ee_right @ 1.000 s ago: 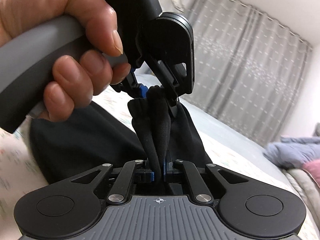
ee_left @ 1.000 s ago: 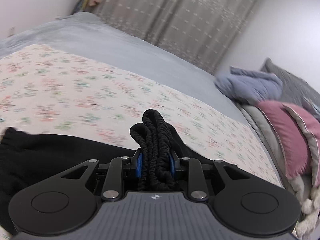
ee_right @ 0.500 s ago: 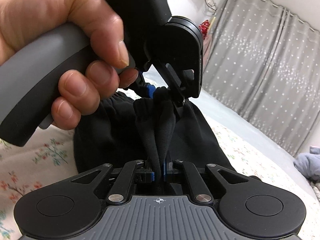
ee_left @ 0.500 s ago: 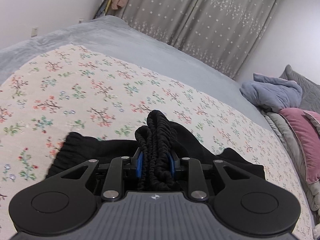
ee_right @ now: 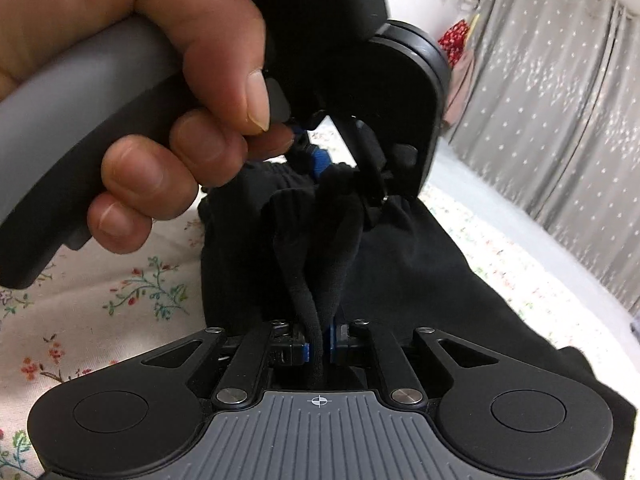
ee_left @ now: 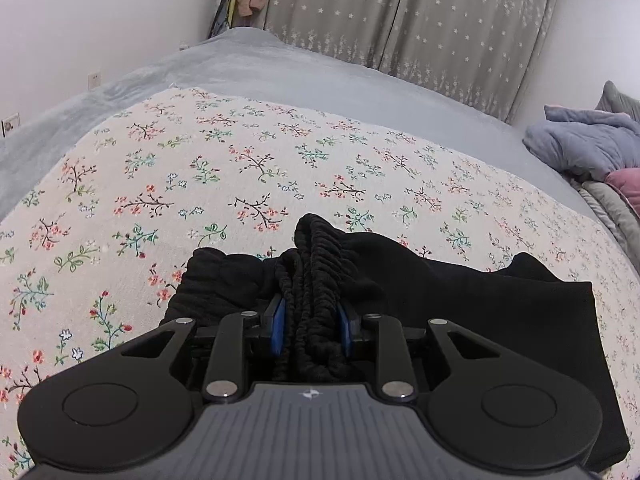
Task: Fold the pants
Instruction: 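Hold the pants with both tools and lower them toward the sheet, then open both tools to release the black pants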
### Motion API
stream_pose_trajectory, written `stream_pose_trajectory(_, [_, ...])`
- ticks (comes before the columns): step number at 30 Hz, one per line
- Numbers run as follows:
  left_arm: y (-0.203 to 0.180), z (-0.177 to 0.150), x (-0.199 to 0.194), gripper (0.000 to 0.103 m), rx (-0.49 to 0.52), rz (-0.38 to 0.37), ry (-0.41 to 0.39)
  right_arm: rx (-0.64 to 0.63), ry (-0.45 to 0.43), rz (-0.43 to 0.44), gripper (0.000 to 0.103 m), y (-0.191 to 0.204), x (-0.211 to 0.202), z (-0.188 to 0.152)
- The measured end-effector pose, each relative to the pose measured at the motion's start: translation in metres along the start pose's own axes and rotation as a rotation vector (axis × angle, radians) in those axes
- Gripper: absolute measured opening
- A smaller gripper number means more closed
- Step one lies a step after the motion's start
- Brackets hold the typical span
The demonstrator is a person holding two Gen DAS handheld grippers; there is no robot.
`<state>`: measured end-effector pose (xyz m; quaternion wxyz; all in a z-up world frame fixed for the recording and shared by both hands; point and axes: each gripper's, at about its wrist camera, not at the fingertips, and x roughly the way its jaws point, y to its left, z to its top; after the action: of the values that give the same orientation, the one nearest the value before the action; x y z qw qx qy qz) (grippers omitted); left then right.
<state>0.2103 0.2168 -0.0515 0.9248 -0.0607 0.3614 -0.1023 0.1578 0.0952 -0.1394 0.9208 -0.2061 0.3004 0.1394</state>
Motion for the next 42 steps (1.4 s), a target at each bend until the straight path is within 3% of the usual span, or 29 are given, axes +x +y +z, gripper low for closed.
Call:
stream_pose_trajectory(6, [0.009, 0.003, -0.005, 0.037, -0.035, -0.012, 0.006, 0.106, -0.006, 0.127, 0.019, -0.032, -0.016, -0.008])
stream_pose_trajectory(8, [0.01, 0.007, -0.014, 0.05, -0.043, 0.01, -0.01, 0.198, -0.014, 0.204, 0.028, -0.054, -0.034, -0.017])
stream_pose_trajectory(12, [0.009, 0.01, -0.03, 0.055, -0.048, 0.043, -0.063, 0.391, -0.064, 0.311, 0.045, -0.105, -0.08, -0.05])
stream_pose_trajectory(15, [0.004, 0.01, -0.037, 0.055, -0.038, 0.071, -0.082, 0.534, -0.055, 0.28, 0.046, -0.14, -0.105, -0.078])
stream_pose_trajectory(18, [-0.004, 0.012, -0.046, 0.055, -0.032, 0.148, -0.126, 0.657, -0.002, 0.2, 0.046, -0.176, -0.114, -0.106])
stream_pose_trajectory(21, [-0.019, 0.012, -0.061, 0.055, -0.032, 0.056, -0.181, 0.732, 0.047, 0.124, 0.046, -0.204, -0.117, -0.131])
stream_pose_trajectory(23, [-0.043, 0.005, -0.059, 0.049, 0.04, -0.05, -0.159, 0.774, 0.057, 0.101, 0.046, -0.215, -0.12, -0.143])
stream_pose_trajectory(25, [-0.07, -0.006, -0.046, 0.048, 0.126, -0.074, -0.101, 0.813, 0.114, 0.106, 0.045, -0.219, -0.116, -0.158])
stream_pose_trajectory(29, [-0.098, -0.026, 0.004, 0.045, 0.216, 0.1, 0.106, 0.773, 0.117, 0.092, 0.044, -0.21, -0.111, -0.155])
stream_pose_trajectory(31, [-0.094, -0.034, 0.023, 0.042, 0.239, 0.181, 0.161, 0.778, 0.127, 0.1, 0.044, -0.212, -0.118, -0.154])
stream_pose_trajectory(36, [-0.084, -0.031, 0.025, 0.039, 0.213, 0.178, 0.173, 0.785, 0.153, 0.123, 0.039, -0.212, -0.144, -0.169])
stream_pose_trajectory(42, [-0.095, -0.03, 0.01, 0.039, 0.226, 0.197, 0.13, 0.92, 0.228, 0.306, 0.039, -0.252, -0.169, -0.188])
